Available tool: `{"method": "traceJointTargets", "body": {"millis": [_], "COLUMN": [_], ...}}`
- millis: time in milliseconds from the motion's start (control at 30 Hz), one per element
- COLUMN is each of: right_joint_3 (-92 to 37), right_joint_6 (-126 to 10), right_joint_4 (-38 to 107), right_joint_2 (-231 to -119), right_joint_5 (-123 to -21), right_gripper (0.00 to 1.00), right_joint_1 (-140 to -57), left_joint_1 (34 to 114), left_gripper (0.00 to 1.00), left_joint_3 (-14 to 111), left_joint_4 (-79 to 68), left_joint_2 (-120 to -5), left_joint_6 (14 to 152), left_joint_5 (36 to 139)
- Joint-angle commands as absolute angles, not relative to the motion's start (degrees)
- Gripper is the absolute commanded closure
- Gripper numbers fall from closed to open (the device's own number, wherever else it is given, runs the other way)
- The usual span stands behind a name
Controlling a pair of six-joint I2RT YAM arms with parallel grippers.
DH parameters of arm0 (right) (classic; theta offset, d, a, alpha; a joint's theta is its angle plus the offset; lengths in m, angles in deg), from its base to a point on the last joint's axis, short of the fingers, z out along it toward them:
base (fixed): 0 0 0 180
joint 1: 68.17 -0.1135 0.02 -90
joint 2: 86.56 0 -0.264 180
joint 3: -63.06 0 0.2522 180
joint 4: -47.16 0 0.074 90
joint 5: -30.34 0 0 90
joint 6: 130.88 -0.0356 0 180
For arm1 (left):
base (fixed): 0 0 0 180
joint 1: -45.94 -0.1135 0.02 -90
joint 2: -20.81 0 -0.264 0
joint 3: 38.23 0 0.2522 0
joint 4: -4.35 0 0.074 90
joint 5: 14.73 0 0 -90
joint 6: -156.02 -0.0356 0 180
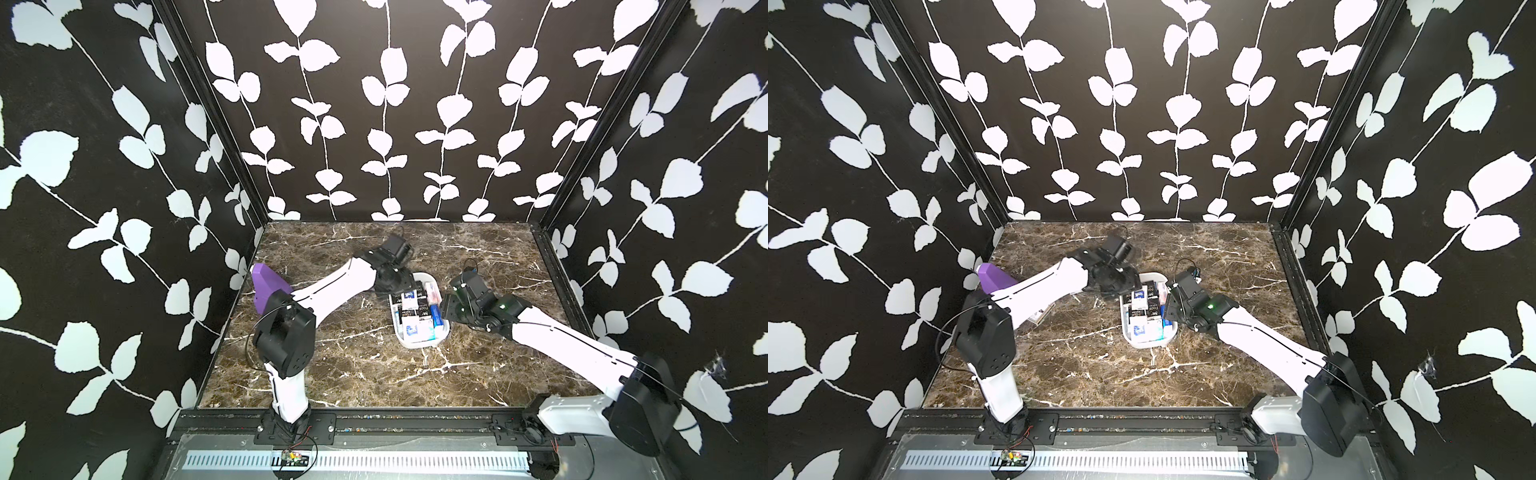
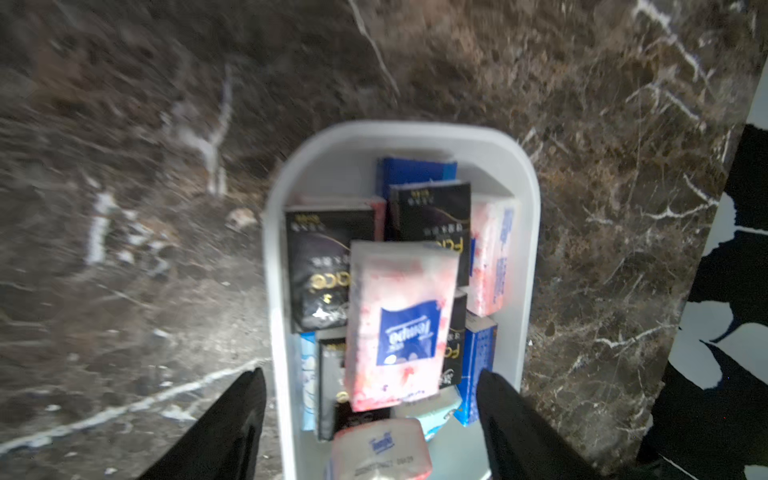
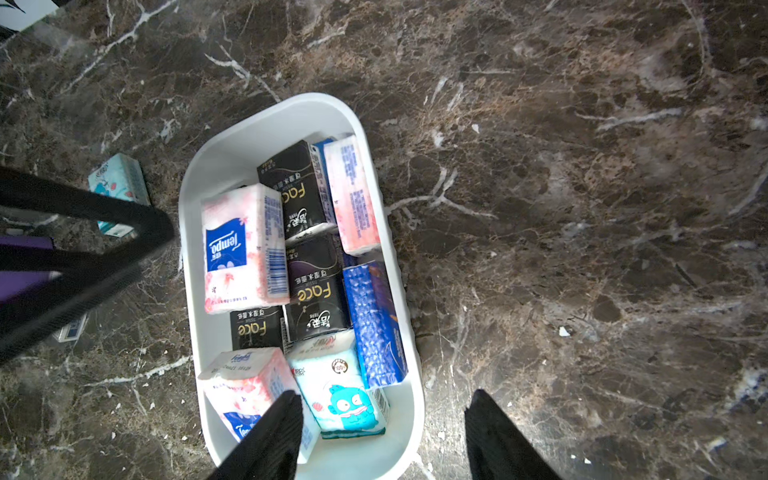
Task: Put the pocket tissues into the storage box
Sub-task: Pick up the pocket tissues from the center of the board.
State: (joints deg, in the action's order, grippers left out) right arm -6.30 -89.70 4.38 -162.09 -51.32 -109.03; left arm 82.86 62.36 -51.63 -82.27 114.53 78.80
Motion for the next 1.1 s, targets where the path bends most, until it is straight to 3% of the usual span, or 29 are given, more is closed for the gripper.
{"method": "traceJointTargets", "body": {"millis": [0, 200, 800, 1067], "right_joint_3": [-9.7, -11.7, -13.2, -14.1], "right_joint_6": [-87.8, -85.6, -83.5, -82.8], "right_joint_4": [4.3, 3.8, 3.9, 3.6], "right_joint_2": [-163.2, -165.5, -169.6, -171.0], "right_joint_5": [-51.5, -51.7, -54.7, -56.2], "right_gripper": [0.35, 0.31, 0.27, 0.27], "right_joint_1": [-108.9, -108.8, -106.5, -105.1], "left_joint_1": [78.2, 72.0, 61.2, 59.6], "left_gripper": [0.21, 0.02, 0.03, 0.11], "left_joint_3": [61.4, 62.6, 68.7, 70.0], "left_joint_4": [-54.3, -56.0, -59.7, -57.1], "left_joint_2": [-79.3, -82.2, -94.3, -98.7], "left_joint_6": [108.4, 100.0, 91.8, 90.8], "left_joint_5": [75.0, 71.8, 70.2, 72.6]}}
